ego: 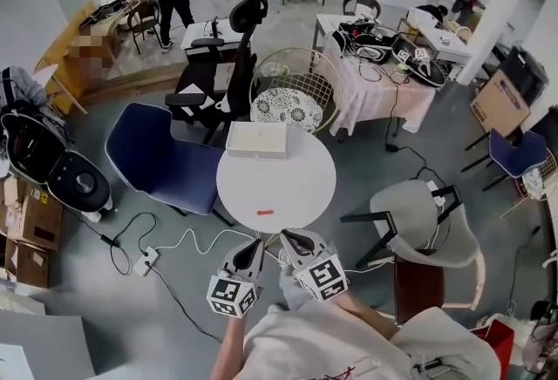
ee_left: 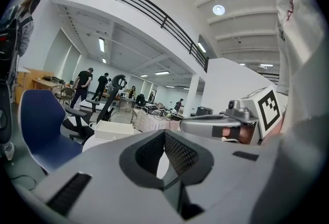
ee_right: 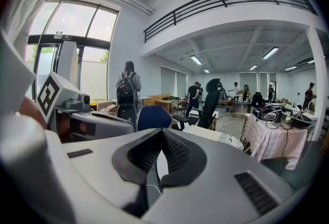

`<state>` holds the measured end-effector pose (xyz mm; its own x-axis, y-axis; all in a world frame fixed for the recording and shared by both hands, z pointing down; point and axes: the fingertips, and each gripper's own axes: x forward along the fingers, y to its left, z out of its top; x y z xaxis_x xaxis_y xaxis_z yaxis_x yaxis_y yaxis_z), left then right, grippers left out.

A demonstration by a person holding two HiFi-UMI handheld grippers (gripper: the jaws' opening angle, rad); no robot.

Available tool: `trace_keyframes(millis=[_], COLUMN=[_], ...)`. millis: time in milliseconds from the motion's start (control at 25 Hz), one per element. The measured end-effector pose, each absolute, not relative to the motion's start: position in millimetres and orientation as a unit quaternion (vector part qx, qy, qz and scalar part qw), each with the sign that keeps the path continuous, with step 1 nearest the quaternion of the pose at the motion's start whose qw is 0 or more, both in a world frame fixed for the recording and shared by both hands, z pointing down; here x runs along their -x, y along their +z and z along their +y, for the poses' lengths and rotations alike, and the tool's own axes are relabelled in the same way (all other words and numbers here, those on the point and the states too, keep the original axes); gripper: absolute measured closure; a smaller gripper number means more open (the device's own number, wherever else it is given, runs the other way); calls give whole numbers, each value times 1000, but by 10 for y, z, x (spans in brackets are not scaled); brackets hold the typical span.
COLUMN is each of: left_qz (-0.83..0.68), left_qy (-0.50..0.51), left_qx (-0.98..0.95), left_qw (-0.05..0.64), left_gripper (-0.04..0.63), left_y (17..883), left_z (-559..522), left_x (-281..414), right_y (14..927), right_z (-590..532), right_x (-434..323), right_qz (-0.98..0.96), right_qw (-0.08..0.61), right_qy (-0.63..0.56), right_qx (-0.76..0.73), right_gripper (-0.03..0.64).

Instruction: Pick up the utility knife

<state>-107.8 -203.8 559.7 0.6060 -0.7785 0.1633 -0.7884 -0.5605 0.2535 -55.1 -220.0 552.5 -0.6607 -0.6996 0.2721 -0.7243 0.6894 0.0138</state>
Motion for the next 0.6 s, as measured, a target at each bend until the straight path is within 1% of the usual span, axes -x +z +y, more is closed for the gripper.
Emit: trace_keyframes(millis=[360,600], left_qz=[-443,-449], left_qy=[26,38], left_qx=[-878,-870], left_qw=[177,199], left_gripper=[583,583], left_y=[5812,6024], left_z=[-2502,-2577], left_x=[1023,1001], right_y=[5739,6043], right_z=[-2662,-2700], right_x=[487,422], right_qz=[-909,-907], right_qw=[152,172], right_qy=[67,98], right_qx=[-383,-372], right_gripper=[600,600])
